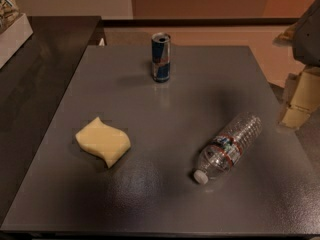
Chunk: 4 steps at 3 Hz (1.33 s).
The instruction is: Pick water bottle
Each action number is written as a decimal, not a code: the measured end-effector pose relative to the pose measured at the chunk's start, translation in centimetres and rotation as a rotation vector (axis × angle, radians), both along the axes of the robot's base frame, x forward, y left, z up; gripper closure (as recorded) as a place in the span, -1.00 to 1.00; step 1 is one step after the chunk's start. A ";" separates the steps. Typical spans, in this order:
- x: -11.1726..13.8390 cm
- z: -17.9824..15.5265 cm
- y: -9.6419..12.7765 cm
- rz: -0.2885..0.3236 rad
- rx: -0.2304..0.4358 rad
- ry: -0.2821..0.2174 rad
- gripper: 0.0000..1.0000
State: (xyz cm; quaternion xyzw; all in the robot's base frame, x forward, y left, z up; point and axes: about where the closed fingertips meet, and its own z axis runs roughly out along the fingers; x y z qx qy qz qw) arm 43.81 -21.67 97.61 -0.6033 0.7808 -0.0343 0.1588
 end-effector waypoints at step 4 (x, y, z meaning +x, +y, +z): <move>-3.6 -4.1 4.3 0.450 -0.083 0.067 -1.00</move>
Offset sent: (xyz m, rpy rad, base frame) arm -0.0217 0.0249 -0.0266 -0.0654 0.0696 0.2940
